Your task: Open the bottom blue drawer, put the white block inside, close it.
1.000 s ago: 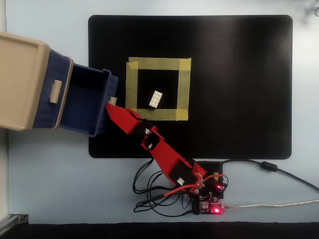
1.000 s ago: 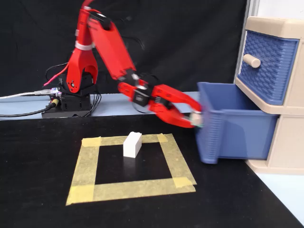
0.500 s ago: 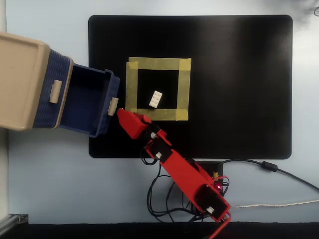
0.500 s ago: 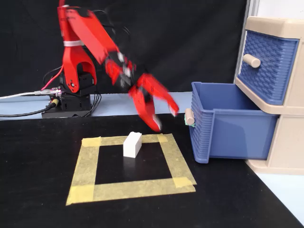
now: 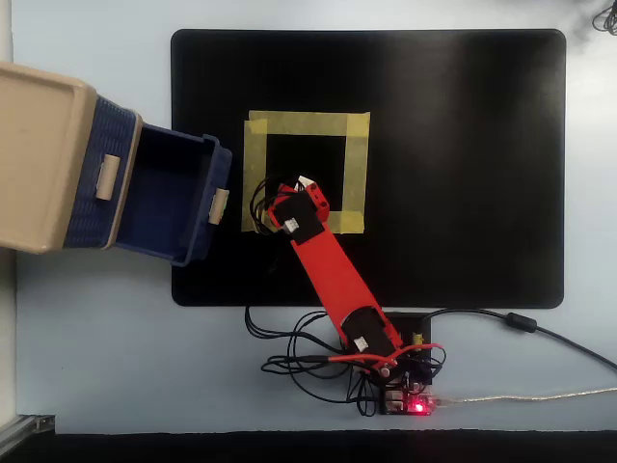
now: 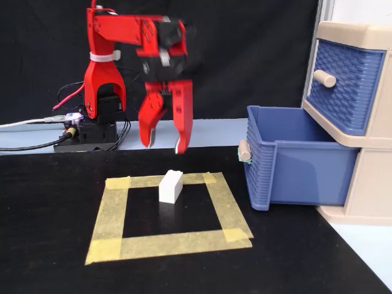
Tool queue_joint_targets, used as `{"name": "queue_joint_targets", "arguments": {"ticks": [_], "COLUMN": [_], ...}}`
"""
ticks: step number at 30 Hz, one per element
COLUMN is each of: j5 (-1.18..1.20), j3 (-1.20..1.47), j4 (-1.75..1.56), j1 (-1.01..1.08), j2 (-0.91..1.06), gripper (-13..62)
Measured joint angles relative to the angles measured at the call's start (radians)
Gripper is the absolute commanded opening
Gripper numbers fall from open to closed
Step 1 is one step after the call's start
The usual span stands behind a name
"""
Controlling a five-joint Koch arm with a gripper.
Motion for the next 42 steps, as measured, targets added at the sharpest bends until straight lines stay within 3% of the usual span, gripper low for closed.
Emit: {"name": "queue_joint_targets", "arguments": {"ticks": [19, 21, 24, 29, 33, 38, 42], "j5": [0.029, 0.041, 0.058, 0.101, 0.16, 0.216, 0.15], "j3": [-0.025, -0.014, 0.012, 0.014, 0.008, -0.35, -0.577], "j4": [-0.218, -0.219, -0.21, -0.195, -0.132, -0.003, -0.008], "j1": [0.038, 0.038, 0.038, 0.044, 0.052, -0.041, -0.291], "j2": [-0.227, -0.227, -0.224, -0.198, -0.009, 0.106, -0.032], "gripper": [32.8, 25.8, -8.3, -7.8, -7.9, -7.8, -7.6]}}
